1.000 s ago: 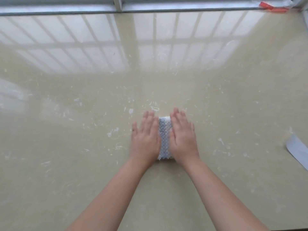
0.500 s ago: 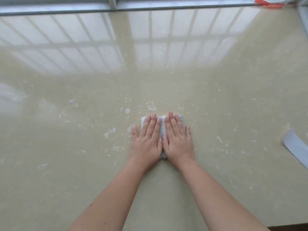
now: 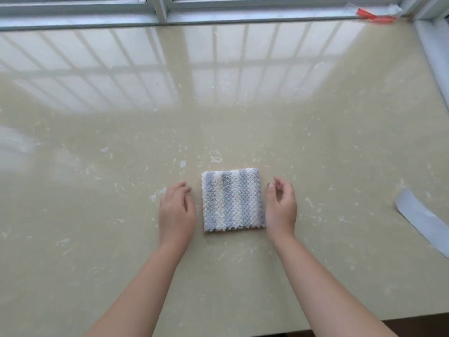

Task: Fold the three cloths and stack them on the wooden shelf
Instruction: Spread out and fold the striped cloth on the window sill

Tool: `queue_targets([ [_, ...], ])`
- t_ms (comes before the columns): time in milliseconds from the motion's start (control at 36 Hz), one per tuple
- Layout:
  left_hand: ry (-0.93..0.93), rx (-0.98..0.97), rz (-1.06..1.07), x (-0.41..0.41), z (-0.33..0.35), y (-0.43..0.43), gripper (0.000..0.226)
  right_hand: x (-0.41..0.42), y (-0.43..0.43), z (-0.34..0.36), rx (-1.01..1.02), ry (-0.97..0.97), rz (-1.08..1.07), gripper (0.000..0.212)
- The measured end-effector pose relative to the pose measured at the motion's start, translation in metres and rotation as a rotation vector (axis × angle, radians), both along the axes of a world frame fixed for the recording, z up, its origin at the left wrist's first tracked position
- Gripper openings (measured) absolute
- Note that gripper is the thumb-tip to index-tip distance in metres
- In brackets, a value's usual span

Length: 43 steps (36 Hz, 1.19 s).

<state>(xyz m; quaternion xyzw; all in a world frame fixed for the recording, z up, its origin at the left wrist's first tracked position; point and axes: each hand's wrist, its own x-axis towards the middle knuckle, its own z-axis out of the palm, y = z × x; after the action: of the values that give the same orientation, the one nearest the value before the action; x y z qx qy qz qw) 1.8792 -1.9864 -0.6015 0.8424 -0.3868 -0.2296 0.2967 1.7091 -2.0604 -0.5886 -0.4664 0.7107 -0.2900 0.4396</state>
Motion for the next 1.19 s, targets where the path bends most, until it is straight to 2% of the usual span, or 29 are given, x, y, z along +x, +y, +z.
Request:
queue_targets([
  [83, 0.285, 0.117, 0.267, -0.015, 0.018, -0.007, 0.022, -0.001, 0.008, 0.002, 0.149, -0.004, -0.044, 0.03],
  [167, 0.429, 0.205, 0.355, -0.03, 0.024, -0.011, 0.026, 0.002, 0.015, 0.003, 0.295, 0.024, 0.001, 0.037],
  [306, 0.433, 0.364, 0.306, -0.042, 0.025, -0.02, 0.046, 0.011, 0.009, 0.001, 0.407, 0.141, 0.054, 0.046],
  [361, 0.426, 0.408, 0.291, -0.041, 0.026, -0.024, 0.043, 0.013, 0.004, -0.002, 0.441, 0.156, 0.029, 0.044],
  [472, 0.549, 0.438, 0.297, -0.034, 0.028, -0.026, 0.019, 0.015, -0.003, -0.006, 0.53, 0.134, 0.013, 0.036],
  [528, 0.601, 0.442, 0.325, -0.03, 0.028, -0.024, 0.021, 0.015, -0.003, -0.005, 0.534, 0.118, 0.016, 0.027],
  [694, 0.687, 0.39, 0.352, -0.03, 0.038, -0.02, 0.018, 0.019, 0.004, 0.003, 0.509, 0.12, -0.015, 0.028],
  [833, 0.933, 0.325, 0.333, -0.027, 0.069, -0.023, 0.006, 0.023, 0.004, 0.021, 0.533, -0.088, -0.006, 0.018],
  [917, 0.997, 0.294, 0.28, -0.02, 0.095, -0.025, 0.016, 0.024, -0.002, 0.045, 0.546, -0.181, 0.015, 0.015],
  [1000, 1.008, 0.252, 0.242, -0.012, 0.124, -0.028, 0.027, 0.025, -0.012, 0.073, 0.533, -0.244, 0.056, 0.018],
  [1194, 1.092, 0.097, 0.18, 0.002, 0.196, -0.04, 0.031, 0.02, -0.037, 0.159, 0.535, -0.472, 0.133, 0.038],
])
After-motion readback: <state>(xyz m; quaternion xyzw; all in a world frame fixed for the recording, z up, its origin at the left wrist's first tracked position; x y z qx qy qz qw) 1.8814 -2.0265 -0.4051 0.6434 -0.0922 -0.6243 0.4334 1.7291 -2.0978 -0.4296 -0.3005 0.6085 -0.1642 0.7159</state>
